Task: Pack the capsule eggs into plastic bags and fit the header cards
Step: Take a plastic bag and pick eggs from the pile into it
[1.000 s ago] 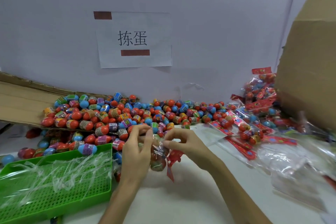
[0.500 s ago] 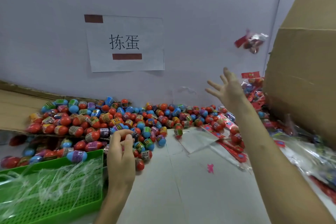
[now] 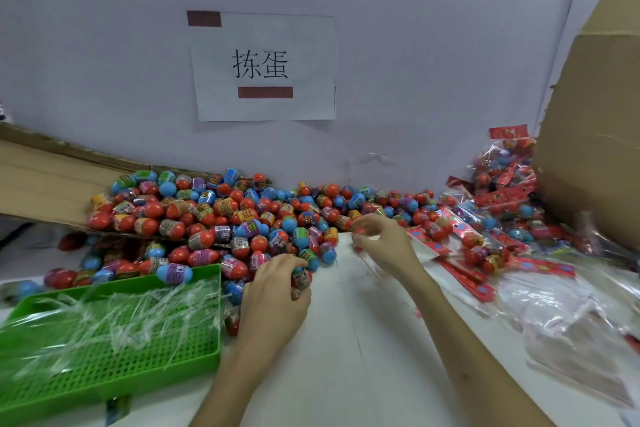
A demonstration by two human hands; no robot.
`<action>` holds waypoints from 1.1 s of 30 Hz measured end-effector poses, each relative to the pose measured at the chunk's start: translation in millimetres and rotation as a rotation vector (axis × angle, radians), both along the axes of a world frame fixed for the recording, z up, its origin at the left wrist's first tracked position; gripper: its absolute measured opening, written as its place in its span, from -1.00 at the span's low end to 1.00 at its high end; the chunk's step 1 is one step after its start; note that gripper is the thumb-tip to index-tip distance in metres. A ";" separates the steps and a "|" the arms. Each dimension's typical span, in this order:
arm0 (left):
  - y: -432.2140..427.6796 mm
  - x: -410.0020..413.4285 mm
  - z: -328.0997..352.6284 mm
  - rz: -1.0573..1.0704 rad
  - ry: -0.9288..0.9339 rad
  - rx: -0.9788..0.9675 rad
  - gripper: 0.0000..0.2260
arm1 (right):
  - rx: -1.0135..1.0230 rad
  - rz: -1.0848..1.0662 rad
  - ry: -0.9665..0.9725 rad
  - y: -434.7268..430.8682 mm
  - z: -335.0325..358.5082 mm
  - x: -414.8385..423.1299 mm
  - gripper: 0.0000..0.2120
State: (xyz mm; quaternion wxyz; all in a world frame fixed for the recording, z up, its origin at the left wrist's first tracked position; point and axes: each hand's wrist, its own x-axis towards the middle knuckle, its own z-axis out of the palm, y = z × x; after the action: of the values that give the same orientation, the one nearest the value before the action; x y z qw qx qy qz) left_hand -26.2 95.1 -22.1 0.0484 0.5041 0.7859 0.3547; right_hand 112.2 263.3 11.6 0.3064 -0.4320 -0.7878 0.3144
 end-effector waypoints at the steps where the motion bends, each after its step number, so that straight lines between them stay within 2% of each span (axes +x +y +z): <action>1: -0.2 -0.3 -0.1 -0.002 0.010 -0.010 -0.67 | 0.043 -0.065 -0.087 1.0 -3.8 -0.8 -0.72; 3: -0.7 -1.0 0.3 -0.006 0.012 -0.018 -0.66 | 0.081 -0.164 -0.278 1.8 -13.8 6.7 -0.58; 5: -0.5 -1.3 0.5 -0.014 0.016 -0.030 -0.65 | 0.059 -0.147 -0.400 3.9 -23.5 19.6 -0.52; 9: 0.4 -0.2 1.3 -0.024 -0.023 -0.012 -0.72 | 0.082 -0.077 -0.485 9.1 -28.2 34.3 -0.77; 12: 0.7 1.1 2.4 -0.026 -0.094 0.040 -0.80 | 0.110 -0.099 -0.433 8.3 -28.6 34.6 -0.73; 16: 1.8 -0.1 0.8 -0.032 -0.128 0.106 -0.85 | 0.147 -0.131 -0.261 10.0 -33.1 35.7 -0.79; 18: 2.4 -0.4 0.5 -0.044 -0.117 0.128 -0.86 | 0.186 -0.162 -0.104 10.8 -29.7 34.1 -0.81; 20: 2.6 -0.1 -0.2 -0.059 -0.107 0.152 -0.87 | 0.150 -0.199 0.150 9.8 -22.7 32.2 -0.78; 24: 2.8 0.1 -0.1 -0.072 -0.110 0.187 -0.89 | -0.079 -0.182 0.724 1.3 -2.3 30.1 -0.81; 26: 2.4 1.0 0.4 -0.078 -0.129 0.217 -0.89 | -0.039 -0.157 0.770 -6.2 3.7 26.4 -0.83; 28: 1.8 2.3 1.4 -0.087 -0.168 0.253 -0.89 | 0.044 -0.119 0.720 -16.2 5.3 19.2 -0.80; 30: 1.1 3.9 5.3 -0.117 -0.276 0.288 -0.88 | 0.197 -0.051 0.644 -26.9 3.5 9.9 -0.71; 31: 0.8 4.7 8.3 -0.150 -0.410 0.318 -0.88 | 0.319 0.003 0.595 -32.6 1.4 4.7 -0.68; 32: 0.9 5.5 12.9 -0.197 -0.618 0.352 -0.84 | 0.448 0.072 0.539 -37.9 -1.9 -0.9 -0.69; 33: 0.8 5.7 17.5 -0.256 -0.857 0.366 -0.71 | 0.563 0.147 0.474 -42.7 -5.6 -6.5 -0.69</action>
State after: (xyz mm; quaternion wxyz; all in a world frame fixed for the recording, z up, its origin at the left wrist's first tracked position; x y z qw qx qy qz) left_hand -20.5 95.9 -4.6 0.3218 0.4056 0.5515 0.6541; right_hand 105.7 220.6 6.0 0.5636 -0.1884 -0.7796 0.1977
